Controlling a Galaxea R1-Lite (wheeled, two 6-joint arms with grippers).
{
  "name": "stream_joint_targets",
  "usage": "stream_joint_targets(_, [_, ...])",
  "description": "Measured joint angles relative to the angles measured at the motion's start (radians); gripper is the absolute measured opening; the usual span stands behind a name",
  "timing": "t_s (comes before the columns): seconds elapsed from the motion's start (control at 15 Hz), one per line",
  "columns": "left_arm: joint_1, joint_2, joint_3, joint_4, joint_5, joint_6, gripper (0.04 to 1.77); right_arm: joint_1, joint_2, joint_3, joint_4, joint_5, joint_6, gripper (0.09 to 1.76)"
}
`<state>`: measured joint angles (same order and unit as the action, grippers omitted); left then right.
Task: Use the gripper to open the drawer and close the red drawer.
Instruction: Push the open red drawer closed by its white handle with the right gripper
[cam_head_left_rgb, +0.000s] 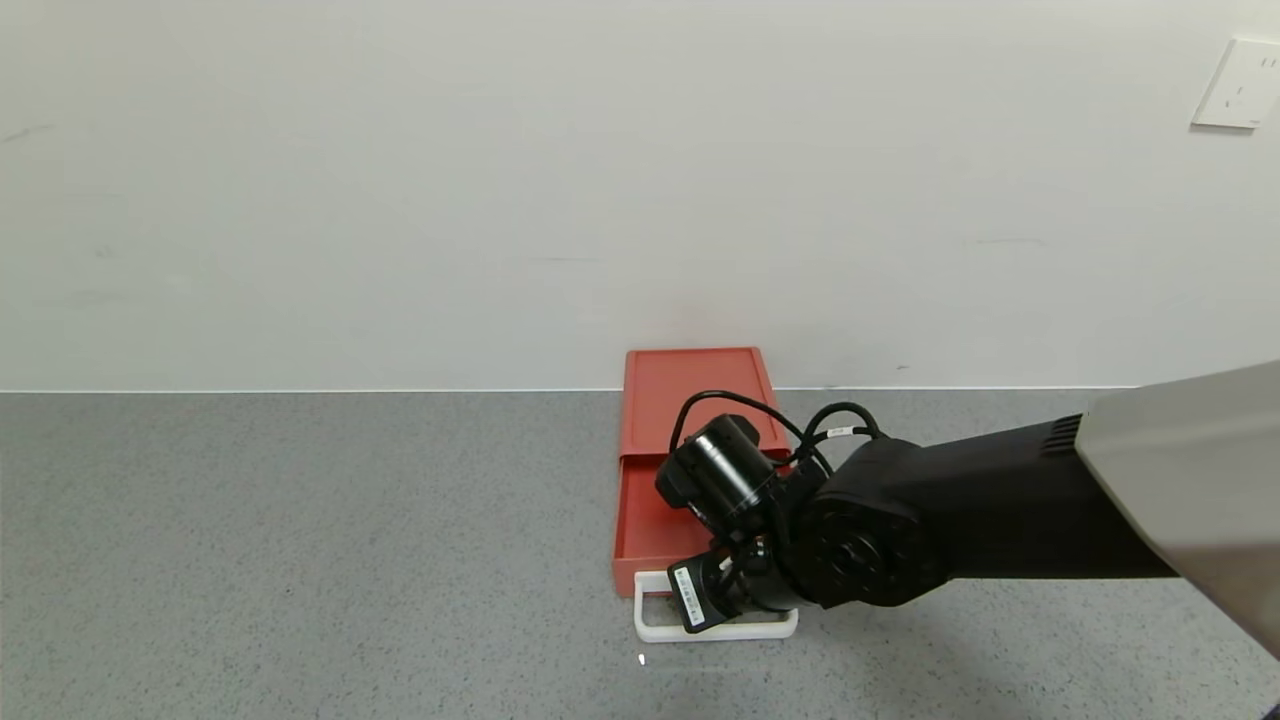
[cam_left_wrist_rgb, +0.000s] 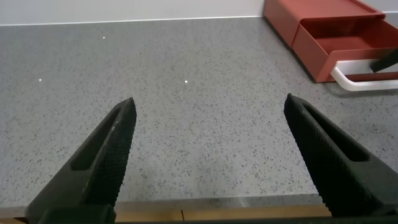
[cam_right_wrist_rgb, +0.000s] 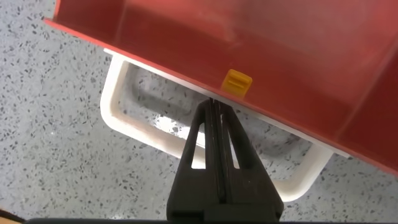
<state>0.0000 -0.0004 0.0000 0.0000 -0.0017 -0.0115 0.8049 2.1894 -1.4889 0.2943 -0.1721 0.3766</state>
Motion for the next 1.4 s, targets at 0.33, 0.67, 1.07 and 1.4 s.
stream_joint_targets(0.33, [0.000, 0.000, 0.000, 0.002, 0.000, 0.000, 1.72, -0.016, 0.035, -0.063, -0.002, -0.004, -0.003, 0.12])
stream_joint_targets(0.67, [0.000, 0.000, 0.000, 0.002, 0.000, 0.001, 1.72, -0.039, 0.085, -0.175, 0.003, -0.004, -0.006, 0.12])
stream_joint_targets(1.07, [0.000, 0.000, 0.000, 0.003, -0.003, 0.001, 1.72, -0.071, 0.147, -0.276, 0.003, -0.002, -0.029, 0.12])
stream_joint_targets(1.4, [0.000, 0.000, 0.000, 0.003, -0.003, 0.001, 1.72, -0.093, 0.182, -0.353, 0.006, -0.001, -0.049, 0.12])
